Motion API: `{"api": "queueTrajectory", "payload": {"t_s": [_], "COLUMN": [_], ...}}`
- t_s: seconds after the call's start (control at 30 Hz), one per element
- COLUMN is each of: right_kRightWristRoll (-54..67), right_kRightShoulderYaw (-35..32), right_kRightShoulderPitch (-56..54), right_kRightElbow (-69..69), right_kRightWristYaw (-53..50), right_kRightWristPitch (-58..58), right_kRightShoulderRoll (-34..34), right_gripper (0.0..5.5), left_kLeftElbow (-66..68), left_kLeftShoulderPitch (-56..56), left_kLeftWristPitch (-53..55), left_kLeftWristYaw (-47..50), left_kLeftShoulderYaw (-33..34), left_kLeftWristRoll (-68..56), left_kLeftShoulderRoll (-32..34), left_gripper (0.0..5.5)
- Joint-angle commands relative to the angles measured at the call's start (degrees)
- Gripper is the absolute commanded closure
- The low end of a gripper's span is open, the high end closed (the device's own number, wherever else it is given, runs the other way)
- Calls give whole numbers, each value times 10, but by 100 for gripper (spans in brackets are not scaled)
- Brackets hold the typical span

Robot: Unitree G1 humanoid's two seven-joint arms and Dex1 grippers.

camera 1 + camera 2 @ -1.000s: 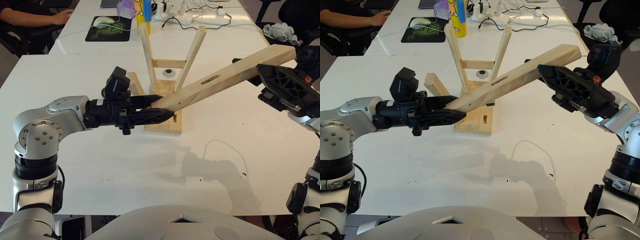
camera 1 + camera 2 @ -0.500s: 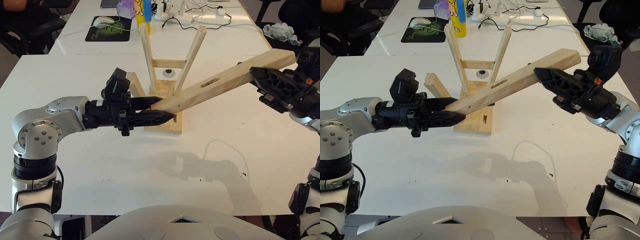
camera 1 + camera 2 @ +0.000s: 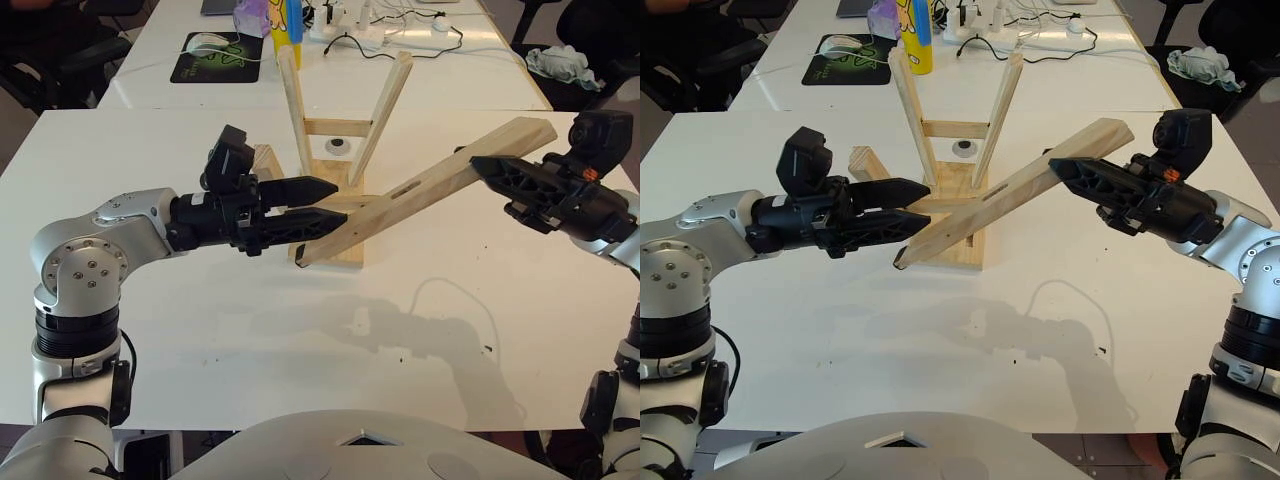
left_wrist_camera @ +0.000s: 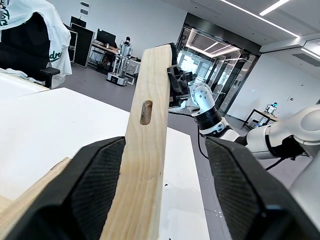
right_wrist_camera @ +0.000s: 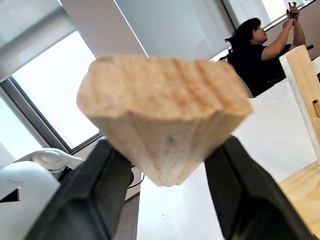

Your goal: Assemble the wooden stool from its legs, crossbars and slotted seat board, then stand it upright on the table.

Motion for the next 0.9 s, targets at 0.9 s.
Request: {"api": "queueTrajectory", "payload": {"t_s": [0.9], "right_kRightWristRoll": [-260], "right_kRightShoulderYaw": [70], "right_kRightShoulderPitch": [-9], "right_kRightElbow": [109], "right_kRightWristYaw": [176], "right_kRightWristPitch": [-114], "right_kRightShoulderRoll": [-136], "right_gripper": [338], "left_kLeftElbow": [40], "left_kLeftShoulderPitch": [105], "left_kLeftWristPitch": [-274], "left_kLeftWristYaw": [121], "left_kLeftShoulderYaw": [-330], "left_kLeftWristRoll": [593], "left_kLeftShoulderRoll": [-25], "left_gripper": [256]}}
